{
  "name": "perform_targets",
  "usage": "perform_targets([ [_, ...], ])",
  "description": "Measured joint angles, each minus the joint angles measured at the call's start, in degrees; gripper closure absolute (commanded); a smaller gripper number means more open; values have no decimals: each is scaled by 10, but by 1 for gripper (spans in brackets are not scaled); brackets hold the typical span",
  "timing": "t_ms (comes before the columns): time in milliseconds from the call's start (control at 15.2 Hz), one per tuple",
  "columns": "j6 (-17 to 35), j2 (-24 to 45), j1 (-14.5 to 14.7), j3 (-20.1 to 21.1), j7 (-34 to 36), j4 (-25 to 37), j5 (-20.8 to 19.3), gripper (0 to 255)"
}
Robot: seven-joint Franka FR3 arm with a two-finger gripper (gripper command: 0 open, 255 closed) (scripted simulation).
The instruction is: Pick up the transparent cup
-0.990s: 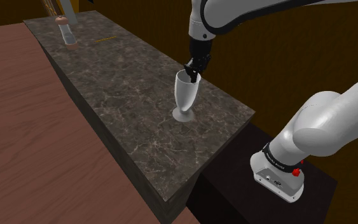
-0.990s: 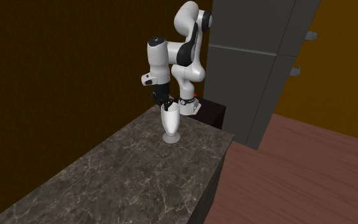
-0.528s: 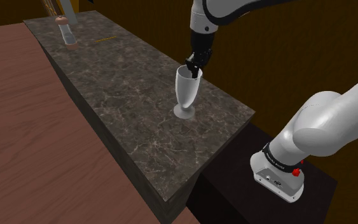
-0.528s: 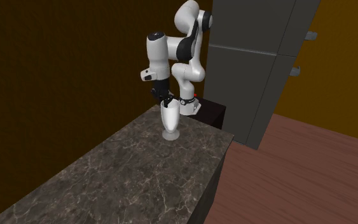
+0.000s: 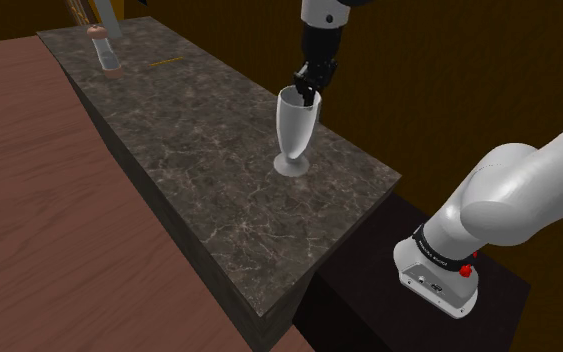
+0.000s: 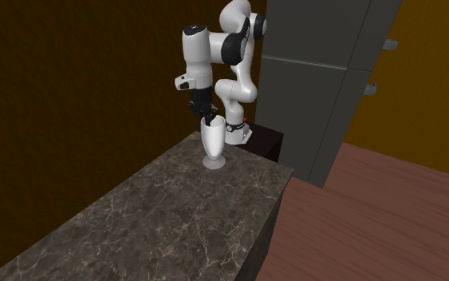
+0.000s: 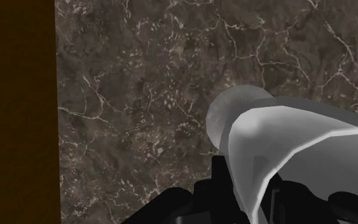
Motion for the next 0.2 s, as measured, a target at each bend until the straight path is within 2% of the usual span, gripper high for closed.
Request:
perform_targets([
  [198, -19, -3, 0, -1, 0, 16, -1, 255],
])
